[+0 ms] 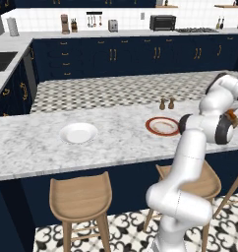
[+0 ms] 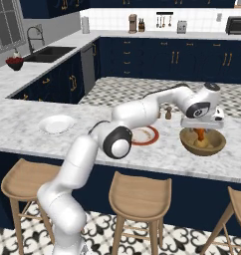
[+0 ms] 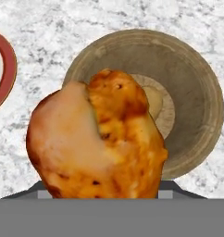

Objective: Pick the chicken drumstick and potato from their plates and place them in the bowl. Then put the bowl in the fridge.

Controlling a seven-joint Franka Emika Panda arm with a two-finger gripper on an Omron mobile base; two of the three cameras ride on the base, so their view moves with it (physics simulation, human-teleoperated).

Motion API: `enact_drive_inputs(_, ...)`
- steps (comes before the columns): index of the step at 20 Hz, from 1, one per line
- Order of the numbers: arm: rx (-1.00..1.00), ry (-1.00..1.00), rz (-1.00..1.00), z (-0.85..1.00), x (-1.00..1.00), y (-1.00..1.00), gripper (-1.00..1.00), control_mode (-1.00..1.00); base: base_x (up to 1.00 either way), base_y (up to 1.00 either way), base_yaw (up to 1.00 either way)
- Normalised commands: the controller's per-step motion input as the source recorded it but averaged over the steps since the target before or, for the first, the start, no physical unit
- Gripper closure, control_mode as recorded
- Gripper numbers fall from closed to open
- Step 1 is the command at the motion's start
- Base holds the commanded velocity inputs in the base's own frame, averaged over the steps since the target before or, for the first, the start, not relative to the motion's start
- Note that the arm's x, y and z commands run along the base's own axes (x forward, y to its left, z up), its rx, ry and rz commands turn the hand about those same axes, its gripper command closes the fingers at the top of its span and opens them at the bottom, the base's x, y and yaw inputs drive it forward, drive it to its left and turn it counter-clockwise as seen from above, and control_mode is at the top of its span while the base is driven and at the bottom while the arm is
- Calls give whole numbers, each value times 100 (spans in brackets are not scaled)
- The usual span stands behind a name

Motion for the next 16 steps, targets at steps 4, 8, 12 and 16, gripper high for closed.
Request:
enact_drive_inputs(4, -25, -21, 11, -41, 0, 18, 100, -100, 0, 0, 0)
enact_drive_inputs(8, -12, -17, 14, -38, 1, 2, 100, -100, 0, 0, 0)
enact_drive_inputs(12, 0, -9, 10, 0, 20, -50, 100, -100, 0, 0, 0)
enact_drive_inputs(16, -9, -1, 7, 0, 9, -20, 100, -100, 0, 0, 0)
